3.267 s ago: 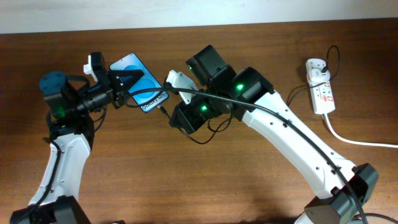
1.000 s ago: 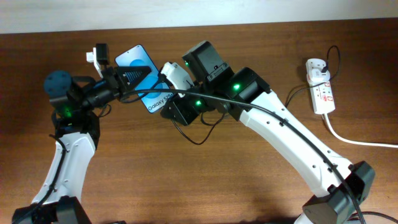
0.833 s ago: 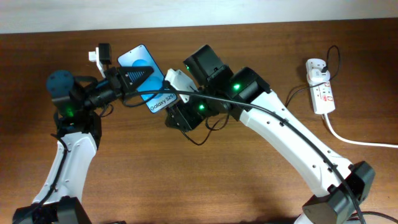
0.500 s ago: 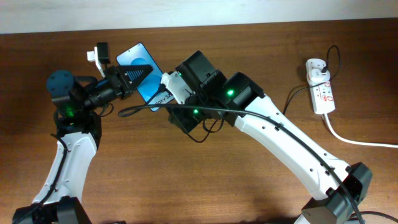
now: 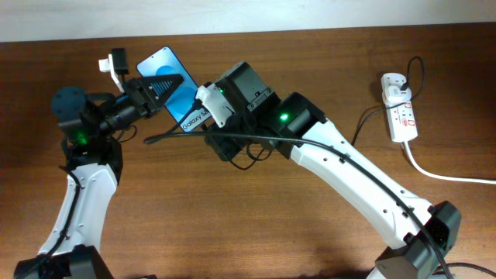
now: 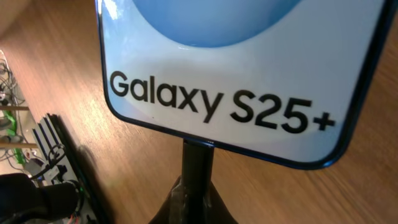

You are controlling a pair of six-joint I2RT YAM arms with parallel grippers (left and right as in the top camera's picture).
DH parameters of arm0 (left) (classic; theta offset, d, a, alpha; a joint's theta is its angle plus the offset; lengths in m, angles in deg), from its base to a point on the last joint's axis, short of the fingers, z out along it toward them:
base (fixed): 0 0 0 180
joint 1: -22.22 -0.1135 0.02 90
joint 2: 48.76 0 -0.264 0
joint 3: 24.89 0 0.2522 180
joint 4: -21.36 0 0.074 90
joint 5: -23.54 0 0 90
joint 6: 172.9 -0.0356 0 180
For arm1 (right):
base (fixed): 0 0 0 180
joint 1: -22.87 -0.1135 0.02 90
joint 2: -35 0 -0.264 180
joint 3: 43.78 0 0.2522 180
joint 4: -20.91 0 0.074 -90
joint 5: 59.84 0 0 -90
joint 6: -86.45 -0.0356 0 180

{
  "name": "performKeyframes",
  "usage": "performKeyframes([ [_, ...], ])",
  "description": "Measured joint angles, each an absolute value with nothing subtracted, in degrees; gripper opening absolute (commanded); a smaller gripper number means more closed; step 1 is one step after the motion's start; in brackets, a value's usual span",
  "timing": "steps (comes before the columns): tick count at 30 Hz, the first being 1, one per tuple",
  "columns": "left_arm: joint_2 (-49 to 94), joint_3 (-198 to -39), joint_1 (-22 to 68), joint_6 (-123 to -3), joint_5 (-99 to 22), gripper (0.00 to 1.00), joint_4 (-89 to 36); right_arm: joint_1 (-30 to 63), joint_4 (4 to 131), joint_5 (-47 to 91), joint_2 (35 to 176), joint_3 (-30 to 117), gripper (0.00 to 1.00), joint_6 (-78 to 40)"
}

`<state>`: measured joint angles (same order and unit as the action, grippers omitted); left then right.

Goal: Plug charger to phone and switch on socket
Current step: 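Open the right gripper off the cable and lower the phone with the left, then lay the plugged-in phone flat on the table with the left gripper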

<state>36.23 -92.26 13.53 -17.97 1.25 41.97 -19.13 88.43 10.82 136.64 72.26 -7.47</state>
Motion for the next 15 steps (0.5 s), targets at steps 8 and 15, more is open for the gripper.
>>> performKeyframes([
  [8, 36.25, -91.91, 17.09, -19.46, 3.13, 0.0, 40.81, -18.89, 94.98, 10.8, 136.58, 73.26, 0.52, -7.38],
  [15, 36.18, -92.13, 25.96, -21.62, -10.45, 0.0, 34.8, -7.26, 113.76, 21.03, 130.59, 78.0, 0.93, -7.3],
])
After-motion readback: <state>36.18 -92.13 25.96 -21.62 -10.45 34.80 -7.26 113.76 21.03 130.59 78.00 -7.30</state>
